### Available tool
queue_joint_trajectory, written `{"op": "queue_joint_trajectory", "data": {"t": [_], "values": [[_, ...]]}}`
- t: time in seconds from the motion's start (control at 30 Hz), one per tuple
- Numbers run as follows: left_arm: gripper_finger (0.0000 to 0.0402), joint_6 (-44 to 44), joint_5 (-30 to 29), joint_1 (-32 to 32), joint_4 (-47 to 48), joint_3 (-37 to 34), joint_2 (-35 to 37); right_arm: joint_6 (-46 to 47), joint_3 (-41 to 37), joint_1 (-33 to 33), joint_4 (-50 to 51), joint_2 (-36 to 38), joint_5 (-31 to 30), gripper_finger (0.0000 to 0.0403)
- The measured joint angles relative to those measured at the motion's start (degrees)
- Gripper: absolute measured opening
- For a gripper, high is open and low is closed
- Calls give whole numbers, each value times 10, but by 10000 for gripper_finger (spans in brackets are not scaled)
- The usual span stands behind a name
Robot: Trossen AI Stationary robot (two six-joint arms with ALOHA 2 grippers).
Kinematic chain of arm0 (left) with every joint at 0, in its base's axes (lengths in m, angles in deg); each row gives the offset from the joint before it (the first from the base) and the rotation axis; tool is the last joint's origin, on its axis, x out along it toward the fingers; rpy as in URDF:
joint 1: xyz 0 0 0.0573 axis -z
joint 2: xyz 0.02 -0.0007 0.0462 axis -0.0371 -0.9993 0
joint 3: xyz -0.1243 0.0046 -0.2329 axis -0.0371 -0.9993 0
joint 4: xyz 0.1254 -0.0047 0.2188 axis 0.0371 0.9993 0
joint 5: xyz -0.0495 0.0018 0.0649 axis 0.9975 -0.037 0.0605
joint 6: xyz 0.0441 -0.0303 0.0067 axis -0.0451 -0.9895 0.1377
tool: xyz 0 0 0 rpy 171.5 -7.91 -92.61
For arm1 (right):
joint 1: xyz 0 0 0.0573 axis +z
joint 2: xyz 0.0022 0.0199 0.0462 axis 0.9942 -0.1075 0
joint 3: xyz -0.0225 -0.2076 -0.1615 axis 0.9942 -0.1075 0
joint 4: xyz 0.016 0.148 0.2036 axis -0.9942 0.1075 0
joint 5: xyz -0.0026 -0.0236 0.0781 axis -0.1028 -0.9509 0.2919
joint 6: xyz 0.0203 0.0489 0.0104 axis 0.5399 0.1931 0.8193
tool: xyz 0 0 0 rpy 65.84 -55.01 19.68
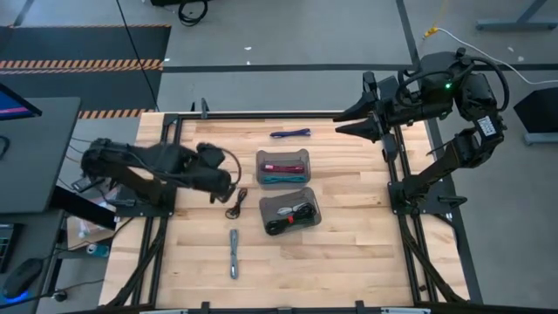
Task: Pick and place USB-C Cables
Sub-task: Put the black charger cable into the top black transparent bin
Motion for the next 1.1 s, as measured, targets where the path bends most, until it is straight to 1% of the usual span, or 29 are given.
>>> {"op": "queue_joint_trajectory", "data": {"t": [0.1, 0.17, 0.23, 0.37, 0.43, 0.5, 0.67, 0.8, 0.97, 1.1], "values": [[110, -29, 28, 5, -59, -120, 30, -2, 0, 0, 0, 0, -2, 114], [115, -35, 52, 8, -126, -189, 43, -3, 0, 0, 0, 0, -5, 114], [123, -32, 81, 9, -220, -250, 48, -5, 0, 0, 0, 0, -10, 114], [142, 6, 141, 2, -445, -354, 42, -4, 0, 0, 0, 0, -17, 114], [150, 10, 160, -6, -511, -391, 34, 0, 0, 0, 0, 0, -21, 114], [156, 6, 170, -16, -529, -411, 31, 9, 0, 0, 0, 0, -22, 114], [160, -13, 180, -42, -495, -440, 31, 23, 0, 0, 0, 0, -22, 114], [160, 4, 196, -61, -502, -442, 31, 23, 0, 0, 0, 0, -22, 114], [160, 6, 197, -80, -504, -442, 31, 23, 0, 0, -1, 0, -22, 114], [160, 7, 194, -90, -501, -442, 9, 23, 0, 0, -2, 0, -22, 113]]}}
